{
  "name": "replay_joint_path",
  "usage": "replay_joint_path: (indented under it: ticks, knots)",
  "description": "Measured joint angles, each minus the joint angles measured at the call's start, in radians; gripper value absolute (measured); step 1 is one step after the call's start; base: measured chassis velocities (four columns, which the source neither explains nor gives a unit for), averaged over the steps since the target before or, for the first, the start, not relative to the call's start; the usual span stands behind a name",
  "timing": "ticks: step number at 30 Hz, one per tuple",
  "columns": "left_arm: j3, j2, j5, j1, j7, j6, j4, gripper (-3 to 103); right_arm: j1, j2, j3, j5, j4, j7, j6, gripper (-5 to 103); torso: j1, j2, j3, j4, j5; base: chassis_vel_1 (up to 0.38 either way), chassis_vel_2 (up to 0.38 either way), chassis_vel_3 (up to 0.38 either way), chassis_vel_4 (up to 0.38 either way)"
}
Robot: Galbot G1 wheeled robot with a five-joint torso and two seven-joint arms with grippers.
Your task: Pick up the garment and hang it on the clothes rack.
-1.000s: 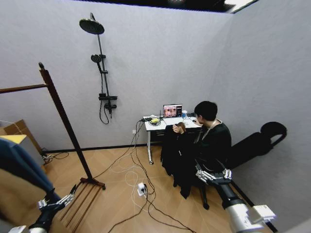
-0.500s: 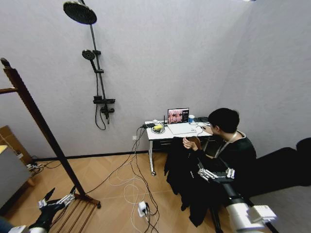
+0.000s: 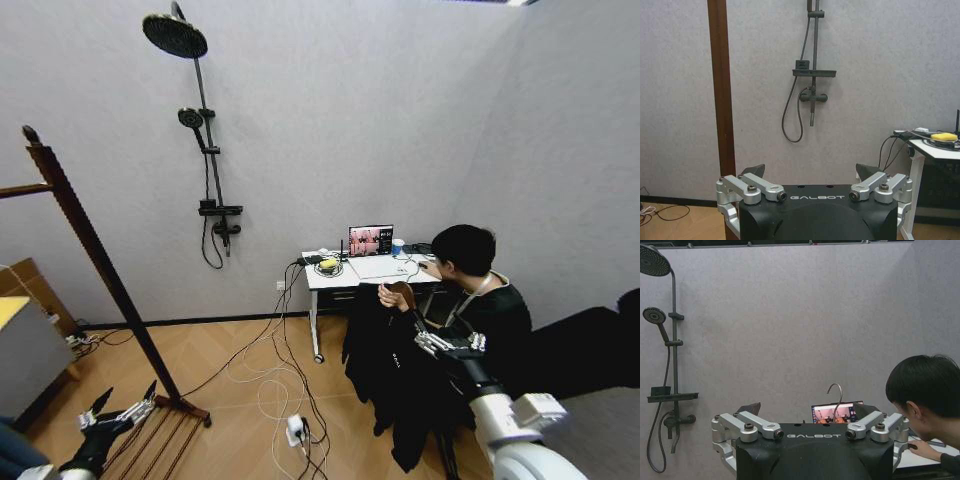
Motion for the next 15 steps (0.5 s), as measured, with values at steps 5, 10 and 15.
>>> replay_joint_path:
  ticks: [5, 10, 15]
  knots:
    - [0.000, 0.000, 0.000, 0.000, 0.000, 0.000, 0.000, 100, 0.041, -0.016, 0.008, 0.008, -0.044, 0.014, -0.018, 100, 0.000, 0.000, 0.000, -0.0001, 0.0001, -0.006, 0.006, 0.010, 0.000]
    - [0.000, 0.000, 0.000, 0.000, 0.000, 0.000, 0.000, 100, 0.116, -0.076, 0.026, 0.039, -0.119, 0.025, -0.047, 100, 0.000, 0.000, 0.000, -0.0001, 0.0000, 0.000, 0.000, 0.000, 0.000]
    - [0.000, 0.000, 0.000, 0.000, 0.000, 0.000, 0.000, 100, 0.207, -0.143, 0.031, 0.066, -0.225, 0.027, -0.064, 100, 0.000, 0.000, 0.000, 0.0000, 0.0001, 0.000, 0.000, 0.000, 0.000]
